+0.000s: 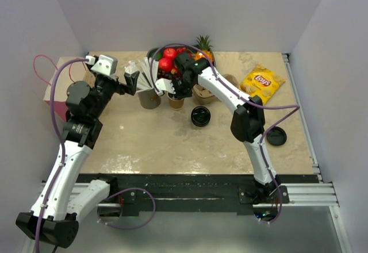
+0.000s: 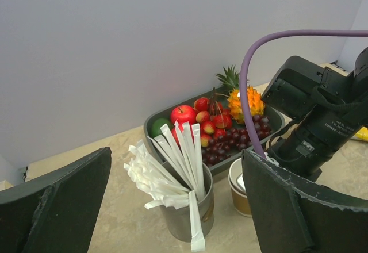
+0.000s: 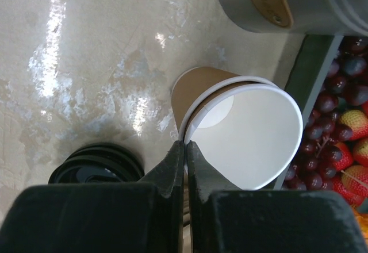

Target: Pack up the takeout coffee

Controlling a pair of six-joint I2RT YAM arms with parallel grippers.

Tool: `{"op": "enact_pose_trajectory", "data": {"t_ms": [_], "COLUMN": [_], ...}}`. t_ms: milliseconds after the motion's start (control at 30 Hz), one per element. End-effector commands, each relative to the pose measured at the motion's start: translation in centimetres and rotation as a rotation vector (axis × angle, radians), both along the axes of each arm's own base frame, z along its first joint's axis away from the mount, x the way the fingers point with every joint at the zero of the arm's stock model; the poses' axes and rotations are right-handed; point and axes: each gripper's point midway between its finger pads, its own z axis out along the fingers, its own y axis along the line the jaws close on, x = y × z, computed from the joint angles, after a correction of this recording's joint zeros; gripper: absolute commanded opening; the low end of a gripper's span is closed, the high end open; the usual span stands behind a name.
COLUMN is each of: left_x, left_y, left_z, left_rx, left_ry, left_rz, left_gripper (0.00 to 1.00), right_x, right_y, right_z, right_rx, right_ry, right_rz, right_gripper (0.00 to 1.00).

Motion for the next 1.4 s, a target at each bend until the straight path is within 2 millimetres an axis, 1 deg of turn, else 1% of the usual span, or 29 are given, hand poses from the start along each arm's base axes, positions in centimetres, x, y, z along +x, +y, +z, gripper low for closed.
{"op": "enact_pose_trajectory", "data": {"t_ms": [0, 67, 100, 133, 167, 200, 233, 400, 500, 533, 567, 667, 767, 800, 833, 867, 900, 933, 967, 1000, 1033, 1067, 1100, 1133, 1167, 1200, 1267, 1300, 1367], "left_x": [0.1, 0.2, 0.2, 0.3, 0.3, 0.5, 0.5, 0.6, 0.6, 0.6, 0.5, 0.7, 0.7, 0.8, 0.8, 0.8, 0.9, 0.9, 0.9, 1.0, 1.0, 1.0, 0.9, 0.8, 0.7, 0.4, 0.4, 0.3, 0.4], "left_y": [0.1, 0.1, 0.1, 0.1, 0.0, -0.1, -0.1, -0.2, -0.1, 0.0, 0.0, 0.1, 0.0, 0.0, -0.1, 0.0, -0.1, -0.1, -0.1, 0.0, 0.0, 0.0, -0.1, -0.2, -0.2, -0.3, -0.4, -0.4, -0.3], "left_z": [1.0, 0.9, 0.8, 0.8, 0.8, 0.7, 0.8, 1.2, 1.6, 1.7, 1.7, 2.0, 2.3, 2.3, 2.2, 2.2, 2.1, 2.0, 1.8, 1.8, 1.7, 1.6, 1.7, 1.7, 1.8, 2.0, 2.2, 1.4, 1.2], "left_rx": [-0.021, -0.019, -0.018, -0.020, -0.020, -0.020, -0.022, -0.024, -0.027, -0.026, -0.025, -0.026, -0.028, -0.030, -0.030, -0.032, -0.034, -0.035, -0.034, -0.042, -0.042, -0.042, -0.045, -0.044, -0.045, -0.045, -0.044, -0.035, -0.032], "left_ry": [-0.034, -0.031, -0.028, -0.028, -0.028, -0.023, -0.025, -0.028, -0.033, -0.034, -0.036, -0.044, -0.049, -0.048, -0.045, -0.045, -0.042, -0.036, -0.032, -0.029, -0.024, -0.024, -0.025, -0.024, -0.028, -0.033, -0.034, 0.001, 0.015], "left_rz": [0.002, 0.003, 0.002, 0.003, 0.002, -0.001, -0.005, -0.007, -0.002, 0.001, 0.001, 0.007, 0.006, 0.005, 0.005, 0.008, 0.006, 0.008, 0.009, 0.020, 0.027, 0.031, 0.030, 0.030, 0.028, 0.018, 0.010, 0.010, 0.018], "left_gripper": [0.99, 0.99, 0.99, 0.99, 0.99, 0.99, 0.99, 0.99, 0.99, 0.99, 0.99, 0.99, 0.99, 0.99, 0.99, 0.99, 0.99, 0.99, 0.99, 0.99, 0.99, 0.99, 0.99, 0.99, 0.99, 0.99, 0.99, 0.99, 0.99], "right_x": [1.6, 1.8, 1.9, 1.5, 1.2, 1.3, 1.0, 1.2, 0.8, 0.6, 0.2, -1.7, -4.5, -5.9, -7.1, -8.0, -8.9, -10.0, -10.9, -12.0, -12.6, -13.5, -14.1, -14.6, -15.2, -15.7, -16.6, -17.0, -17.7], "right_y": [1.6, 1.7, 1.7, 1.4, 1.3, 1.5, 1.4, 1.1, 1.1, 1.3, 1.2, 1.1, 0.3, -0.7, -1.4, -1.7, -2.2, -2.7, -2.3, -2.7, -2.5, -1.7, -1.8, -1.6, -0.8, -0.9, -0.2, -0.1, 0.1], "right_z": [6.4, 7.3, 8.2, 6.9, 6.4, 7.2, 6.6, 7.1, 9.9, 11.1, 13.1, 16.5, 16.1, 16.2, 14.2, 13.3, 13.8, 11.3, 10.8, 9.0, 8.4, 8.0, 6.8, 6.5, 6.4, 5.3, 4.9, 4.4, 3.3], "right_rx": [0.132, 0.143, 0.156, 0.125, 0.101, 0.121, 0.122, 0.088, 0.142, 0.173, 0.210, 0.277, 0.266, 0.248, 0.210, 0.201, 0.215, 0.179, 0.178, 0.149, 0.141, 0.144, 0.120, 0.118, 0.129, 0.107, 0.114, 0.104, 0.081], "right_ry": [-0.144, -0.176, -0.207, -0.197, -0.212, -0.242, -0.228, -0.265, -0.282, -0.289, -0.310, -0.312, -0.227, -0.208, -0.156, -0.128, -0.133, -0.079, -0.076, -0.046, -0.039, -0.038, -0.024, -0.027, -0.036, -0.035, -0.038, -0.032, -0.013], "right_rz": [-0.059, -0.075, -0.073, -0.069, -0.065, -0.067, -0.071, -0.090, -0.111, -0.108, -0.110, -0.070, -0.024, 0.000, 0.017, 0.031, 0.045, 0.052, 0.069, 0.072, 0.080, 0.093, 0.092, 0.096, 0.102, 0.098, 0.104, 0.109, 0.115], "right_gripper": [0.00, 0.00, 0.00, 0.00, 0.00, 0.00, 0.00, 0.00, 0.00, 0.00, 0.00, 0.00, 0.00, 0.00, 0.00, 0.00, 0.00, 0.00, 0.00, 0.00, 0.00, 0.00, 0.00, 0.00, 0.00, 0.00, 0.00, 0.00, 0.00]}}
